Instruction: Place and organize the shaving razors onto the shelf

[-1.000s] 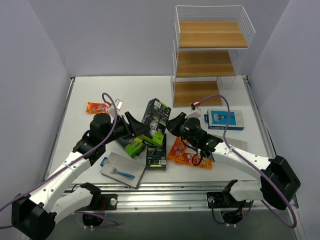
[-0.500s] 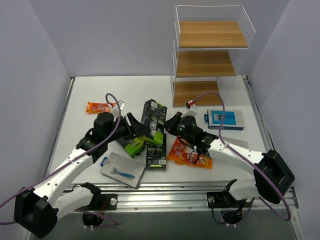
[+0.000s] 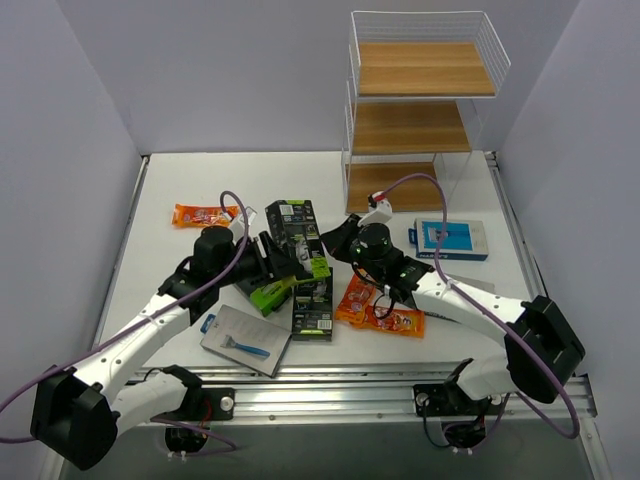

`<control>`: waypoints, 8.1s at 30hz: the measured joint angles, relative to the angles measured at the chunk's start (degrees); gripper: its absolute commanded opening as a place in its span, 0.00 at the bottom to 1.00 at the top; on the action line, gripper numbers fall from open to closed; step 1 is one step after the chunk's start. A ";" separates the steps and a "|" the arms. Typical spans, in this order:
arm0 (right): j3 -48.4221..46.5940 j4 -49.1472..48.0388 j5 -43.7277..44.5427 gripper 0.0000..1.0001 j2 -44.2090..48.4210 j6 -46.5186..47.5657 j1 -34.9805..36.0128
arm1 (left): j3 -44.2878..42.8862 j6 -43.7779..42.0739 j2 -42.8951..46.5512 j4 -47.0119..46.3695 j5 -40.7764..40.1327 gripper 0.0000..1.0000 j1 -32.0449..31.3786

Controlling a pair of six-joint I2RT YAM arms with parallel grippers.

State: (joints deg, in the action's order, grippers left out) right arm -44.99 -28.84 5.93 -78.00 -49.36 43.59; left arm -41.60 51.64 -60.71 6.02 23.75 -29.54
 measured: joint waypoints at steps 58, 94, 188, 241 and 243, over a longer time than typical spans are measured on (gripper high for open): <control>13.73 -26.29 1.31 0.76 10.54 -19.23 7.52 | 9.38 21.99 5.57 -34.45 -4.79 0.02 6.67; 10.16 -33.66 1.05 0.77 3.41 -19.17 7.89 | 14.82 30.62 2.60 -46.90 -5.14 0.02 5.05; 11.91 -23.45 3.30 0.00 6.88 -19.58 7.10 | 16.02 26.36 -2.89 -48.72 0.24 0.69 2.58; 0.96 4.70 4.02 0.00 20.92 -14.88 -5.84 | -12.20 -18.64 5.31 6.51 -3.56 0.94 17.29; -2.51 6.75 3.43 0.00 21.31 -13.73 -6.27 | -12.26 -21.14 5.79 8.11 -6.25 0.94 17.09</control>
State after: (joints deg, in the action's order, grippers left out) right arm -47.51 -22.09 9.37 -56.69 -63.09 37.32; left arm -53.87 30.50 -54.92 14.13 17.50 -12.45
